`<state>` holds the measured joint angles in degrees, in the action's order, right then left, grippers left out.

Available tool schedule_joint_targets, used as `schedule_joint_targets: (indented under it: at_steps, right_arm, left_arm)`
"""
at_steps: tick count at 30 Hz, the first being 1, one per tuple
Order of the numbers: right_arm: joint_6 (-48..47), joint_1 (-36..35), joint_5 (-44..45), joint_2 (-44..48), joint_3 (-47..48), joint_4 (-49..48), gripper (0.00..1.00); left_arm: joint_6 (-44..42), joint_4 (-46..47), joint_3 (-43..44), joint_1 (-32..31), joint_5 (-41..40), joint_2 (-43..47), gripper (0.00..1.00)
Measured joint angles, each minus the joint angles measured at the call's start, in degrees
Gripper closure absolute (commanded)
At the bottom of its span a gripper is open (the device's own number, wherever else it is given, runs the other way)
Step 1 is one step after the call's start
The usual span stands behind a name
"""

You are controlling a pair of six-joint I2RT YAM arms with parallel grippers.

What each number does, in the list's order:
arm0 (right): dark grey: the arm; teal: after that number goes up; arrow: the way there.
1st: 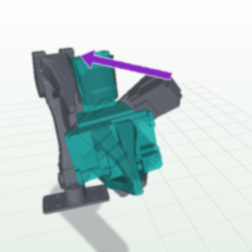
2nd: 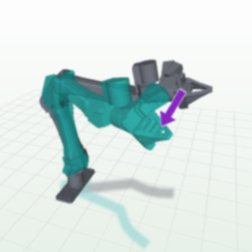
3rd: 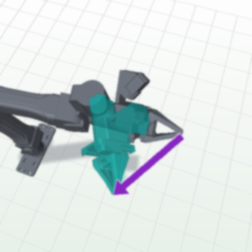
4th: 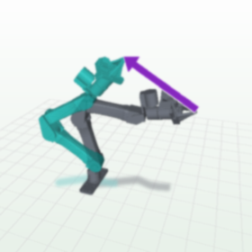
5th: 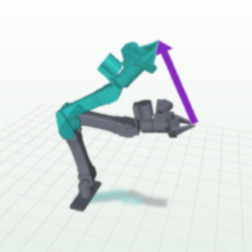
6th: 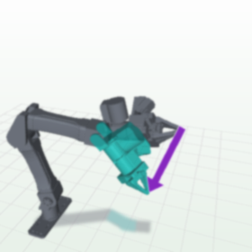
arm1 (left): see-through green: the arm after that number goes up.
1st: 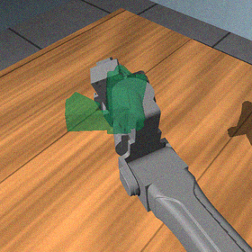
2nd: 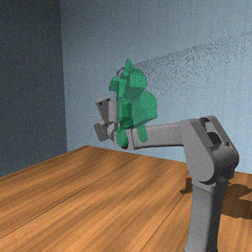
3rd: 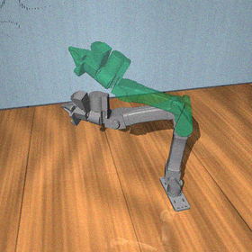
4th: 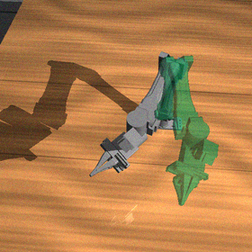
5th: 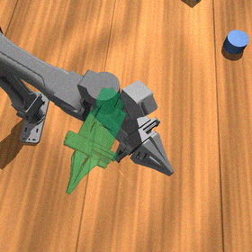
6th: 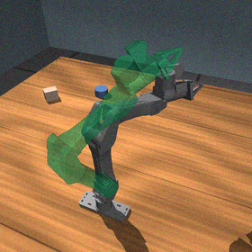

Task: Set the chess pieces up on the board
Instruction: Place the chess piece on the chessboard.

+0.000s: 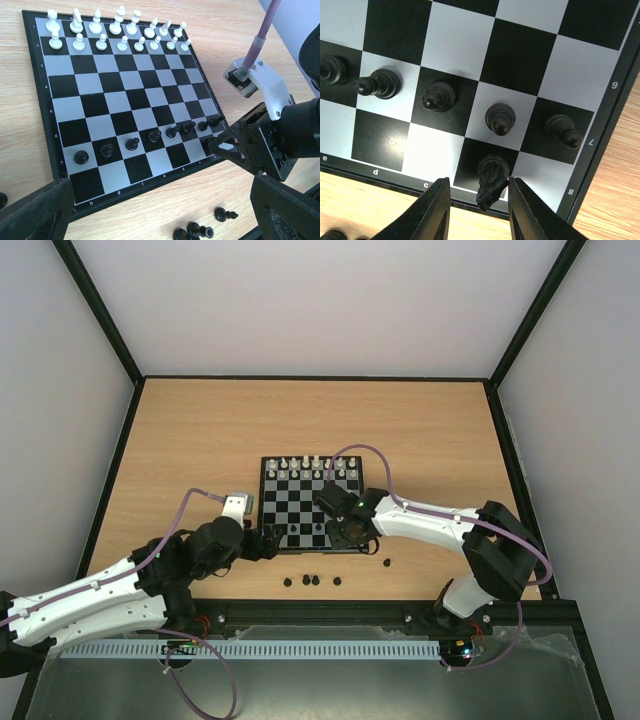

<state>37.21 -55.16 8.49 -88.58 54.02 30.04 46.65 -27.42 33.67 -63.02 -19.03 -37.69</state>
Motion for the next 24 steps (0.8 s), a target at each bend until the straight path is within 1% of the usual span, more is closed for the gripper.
schedule_joint_targets:
  at_steps: [24]
  right_arm:
    - [-0.2,0.0,-1.4,0.0,-0.2,-1.5,0.68]
  left_arm:
    - [0.0,-0.1,0.0,0.0,0.0,0.3,0.01]
